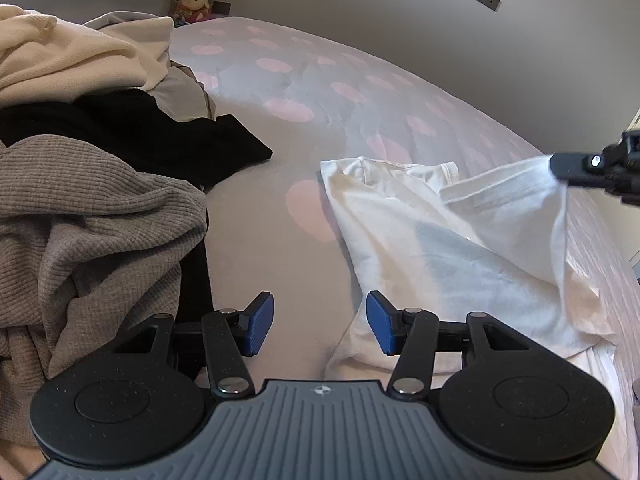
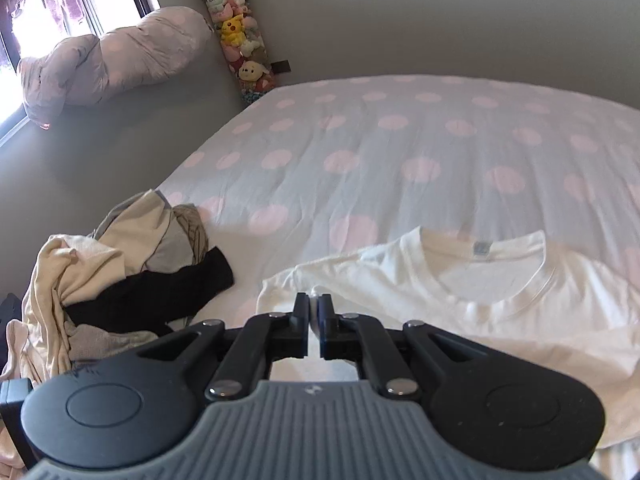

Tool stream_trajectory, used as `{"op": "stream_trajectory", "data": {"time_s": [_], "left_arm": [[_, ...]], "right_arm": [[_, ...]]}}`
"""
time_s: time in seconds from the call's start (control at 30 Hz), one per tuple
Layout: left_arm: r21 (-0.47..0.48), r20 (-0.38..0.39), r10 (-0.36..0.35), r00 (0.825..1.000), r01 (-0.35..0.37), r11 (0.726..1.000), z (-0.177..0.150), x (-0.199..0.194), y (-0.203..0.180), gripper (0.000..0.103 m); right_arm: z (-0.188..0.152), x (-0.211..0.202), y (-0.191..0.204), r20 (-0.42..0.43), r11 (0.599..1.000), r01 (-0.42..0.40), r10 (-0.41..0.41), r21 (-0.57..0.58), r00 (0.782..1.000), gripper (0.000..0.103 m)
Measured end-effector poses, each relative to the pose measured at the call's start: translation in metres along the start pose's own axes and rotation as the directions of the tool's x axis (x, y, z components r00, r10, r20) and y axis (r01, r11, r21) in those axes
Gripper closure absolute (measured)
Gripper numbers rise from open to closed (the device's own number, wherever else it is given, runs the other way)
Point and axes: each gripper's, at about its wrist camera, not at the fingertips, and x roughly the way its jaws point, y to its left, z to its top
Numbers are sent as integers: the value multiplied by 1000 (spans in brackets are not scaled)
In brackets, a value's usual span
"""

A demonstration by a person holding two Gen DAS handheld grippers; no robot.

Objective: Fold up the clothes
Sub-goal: 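Grasp the short-sleeve T-shirt side with the right gripper and fold it over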

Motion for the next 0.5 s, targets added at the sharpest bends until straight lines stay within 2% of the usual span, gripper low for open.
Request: {"op": "stream_trajectory", "data": {"time_s": [0.13, 0.17, 0.27, 0.4, 0.47, 0.5], "left_arm": [[8, 9, -8, 1000, 8, 1000, -2, 3, -3, 54], [15, 12, -6, 1000, 6, 1000, -2, 3, -5, 54], [37, 22, 2, 1000, -3, 999, -4, 4, -11, 54], [63, 40, 7, 999, -9, 998, -7, 5, -18, 54], [79, 56, 7, 998, -12, 997, -8, 5, -25, 54], [91, 62, 9, 998, -14, 996, -9, 5, -29, 54]], "right_arm": [[-34, 22, -6, -53, 998, -60, 61, 29, 997, 97], [-42, 25, -7, -65, 996, -77, 80, 34, 995, 93], [-62, 22, -15, -63, 993, -116, 117, 24, 991, 90], [-89, 1, -37, -20, 994, -105, 106, 7, 994, 86], [-106, -13, -57, 7, 997, -75, 75, 28, 997, 77], [-114, -20, -68, 18, 998, -55, 54, 38, 998, 76]]}}
